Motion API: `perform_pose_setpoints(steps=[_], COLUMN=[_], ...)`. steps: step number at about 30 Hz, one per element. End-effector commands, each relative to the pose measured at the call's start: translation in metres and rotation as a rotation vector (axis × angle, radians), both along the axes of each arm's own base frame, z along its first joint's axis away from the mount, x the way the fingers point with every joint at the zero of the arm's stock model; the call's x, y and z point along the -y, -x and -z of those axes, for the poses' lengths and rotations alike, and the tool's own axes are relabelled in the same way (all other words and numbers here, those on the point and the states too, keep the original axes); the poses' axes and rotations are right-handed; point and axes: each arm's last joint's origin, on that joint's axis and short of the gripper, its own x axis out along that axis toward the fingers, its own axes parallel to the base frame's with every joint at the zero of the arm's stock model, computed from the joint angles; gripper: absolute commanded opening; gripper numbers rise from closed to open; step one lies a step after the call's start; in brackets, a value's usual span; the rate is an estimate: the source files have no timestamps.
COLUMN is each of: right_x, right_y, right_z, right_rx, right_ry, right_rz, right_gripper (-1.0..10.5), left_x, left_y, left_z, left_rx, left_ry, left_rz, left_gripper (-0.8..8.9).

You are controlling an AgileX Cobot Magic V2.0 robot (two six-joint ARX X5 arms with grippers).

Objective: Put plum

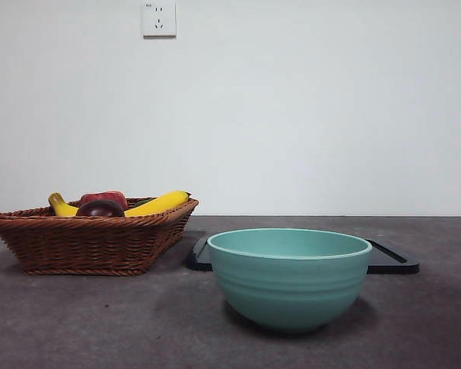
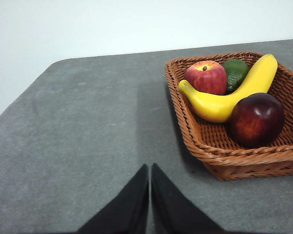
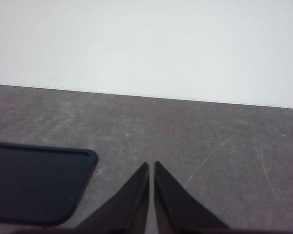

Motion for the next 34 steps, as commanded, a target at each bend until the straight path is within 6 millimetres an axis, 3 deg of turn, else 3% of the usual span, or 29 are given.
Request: perform_pose_setpoints(steps=[1, 7, 34], right_x=[0.000, 0.000, 0.000], right_y=[0.000, 0.001, 0.001], right_z=[0.006, 0.019, 0.018], right_rx=[-0.046, -0.187, -0.167], right_ry=[-0.007, -0.018, -0.019], right_rz=[0.005, 0.005, 0.001], right_gripper=[0.1, 0.1, 0.1], left_x=[0.000, 0.000, 0.000], left_y=[-0.001, -0.001, -0.001], left_z=[0.008, 0.008, 0.008], left_rx=[-0.028, -0.028, -0.028], left_ry=[0.008, 0.008, 0.008], left_rz=[-0.005, -0.005, -0.005], left_gripper=[0.08, 0.08, 0.08])
